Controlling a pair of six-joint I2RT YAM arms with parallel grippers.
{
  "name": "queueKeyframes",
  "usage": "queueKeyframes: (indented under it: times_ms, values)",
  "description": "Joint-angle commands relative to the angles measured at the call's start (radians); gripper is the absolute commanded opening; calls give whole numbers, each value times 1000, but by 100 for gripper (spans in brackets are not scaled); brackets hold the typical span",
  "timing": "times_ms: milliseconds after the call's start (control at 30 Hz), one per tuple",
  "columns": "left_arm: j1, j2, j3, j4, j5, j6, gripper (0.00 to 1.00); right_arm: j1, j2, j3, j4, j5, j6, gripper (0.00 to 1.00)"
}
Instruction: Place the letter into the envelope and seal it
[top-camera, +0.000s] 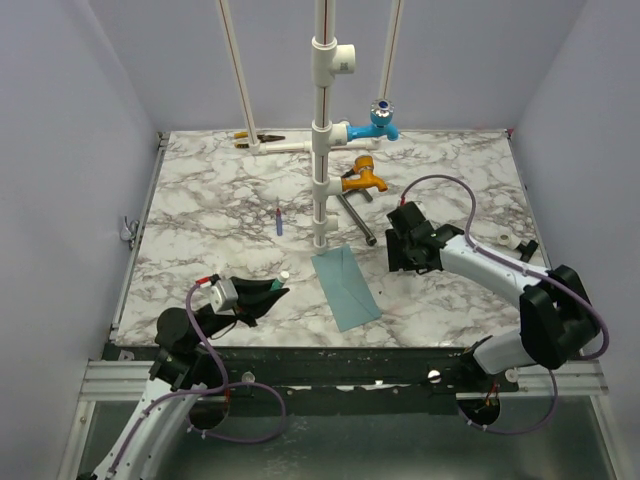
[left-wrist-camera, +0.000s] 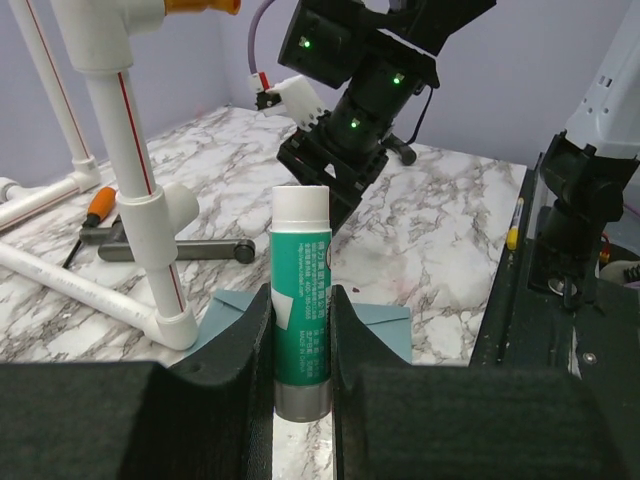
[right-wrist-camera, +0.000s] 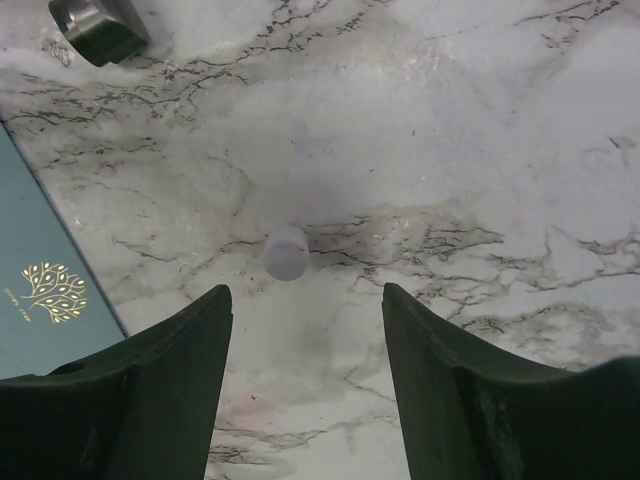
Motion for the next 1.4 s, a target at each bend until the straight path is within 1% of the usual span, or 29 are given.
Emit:
queueKeyframes:
  times_ms: [0, 33, 100, 233, 367, 467, 733, 800, 833, 867, 900, 1167, 1233, 1267, 1333, 1367]
  values:
    - [27, -135, -8, 26, 39, -8, 0, -4, 45, 8, 57, -46, -26, 59]
    - [28, -137, -9, 26, 42, -7, 0, -4, 48, 7, 59, -59, -26, 55]
    - [31, -137, -11, 26, 45, -1, 0, -4, 48, 10, 56, -80, -21, 55]
    - [32, -136, -10, 26, 42, -1, 0, -4, 53, 10, 45, -53, -20, 55]
    - [33, -136, -9, 27, 42, -2, 0, -4, 102, 35, 37, -69, -28, 55]
    - [37, -139, -10, 25, 42, 0, 0, -6, 125, 45, 34, -73, -29, 49]
    - [44, -138, -8, 25, 39, 1, 0, -16, 145, 32, 48, -96, -28, 47]
    - [45, -139, -8, 26, 40, -1, 0, -16, 152, 27, 53, -96, -27, 44]
    - [46, -139, -8, 25, 40, 0, 0, -18, 105, 28, 55, -98, -29, 43]
    - [46, -138, -8, 25, 41, -2, 0, -19, 156, 28, 57, -100, -31, 41]
    - [46, -137, -8, 26, 42, -2, 0, -21, 161, 28, 59, -105, -33, 41]
    - [46, -134, -6, 25, 45, -5, 0, -33, 185, 35, 59, -107, -40, 40]
    - [47, -134, -6, 25, 46, -5, 0, -34, 182, 35, 61, -105, -40, 33]
    - [47, -135, -7, 26, 47, -5, 0, -34, 181, 33, 62, -105, -40, 26]
    - [47, -133, -8, 26, 48, -5, 0, -35, 180, 34, 62, -108, -42, 4]
    - [47, -133, -7, 26, 50, -5, 0, -35, 177, 36, 59, -112, -43, 0]
